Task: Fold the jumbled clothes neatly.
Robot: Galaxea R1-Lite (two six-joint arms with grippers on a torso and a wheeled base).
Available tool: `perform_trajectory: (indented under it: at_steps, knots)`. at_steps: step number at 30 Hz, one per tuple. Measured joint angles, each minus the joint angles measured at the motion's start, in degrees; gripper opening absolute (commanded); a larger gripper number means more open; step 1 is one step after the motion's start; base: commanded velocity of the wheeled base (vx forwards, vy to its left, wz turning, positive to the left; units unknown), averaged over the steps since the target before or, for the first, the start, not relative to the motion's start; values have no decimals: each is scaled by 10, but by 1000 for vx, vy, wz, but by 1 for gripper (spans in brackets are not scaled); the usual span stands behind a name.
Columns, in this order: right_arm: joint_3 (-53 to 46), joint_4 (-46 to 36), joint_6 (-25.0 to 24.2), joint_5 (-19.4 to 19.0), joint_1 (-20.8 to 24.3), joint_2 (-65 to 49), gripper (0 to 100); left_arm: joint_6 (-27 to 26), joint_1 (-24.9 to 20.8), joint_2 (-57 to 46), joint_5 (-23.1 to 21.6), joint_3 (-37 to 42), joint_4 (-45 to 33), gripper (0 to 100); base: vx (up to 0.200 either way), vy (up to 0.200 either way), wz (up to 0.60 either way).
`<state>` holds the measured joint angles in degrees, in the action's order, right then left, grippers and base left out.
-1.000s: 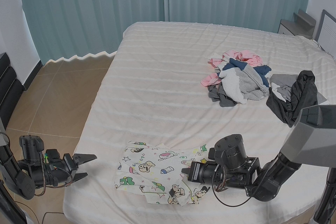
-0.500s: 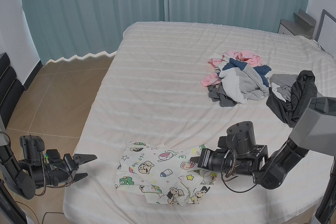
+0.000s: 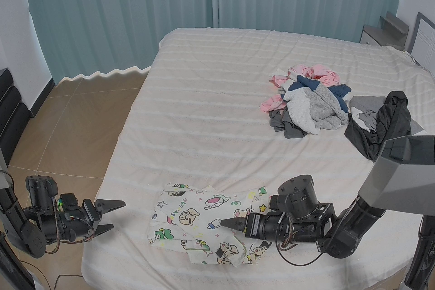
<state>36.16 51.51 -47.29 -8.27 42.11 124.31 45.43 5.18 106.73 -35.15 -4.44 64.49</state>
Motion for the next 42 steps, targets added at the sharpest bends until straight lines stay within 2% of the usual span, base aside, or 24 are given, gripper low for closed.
perform_trajectory:
  at_steps: [20,21,30,42]
  knots:
    - [109,3,-5,6,40,74,100,-1,0,0,0,-1,0,100,0,0,0]
    - [114,2,-5,8,41,79,0,-3,0,0,0,-1,0,100,0,0,0]
    - [116,3,-3,20,47,88,0,-13,3,1,0,1,0,100,0,0,0]
    - [86,18,-5,22,33,31,0,-14,12,4,0,-1,0,100,0,0,0]
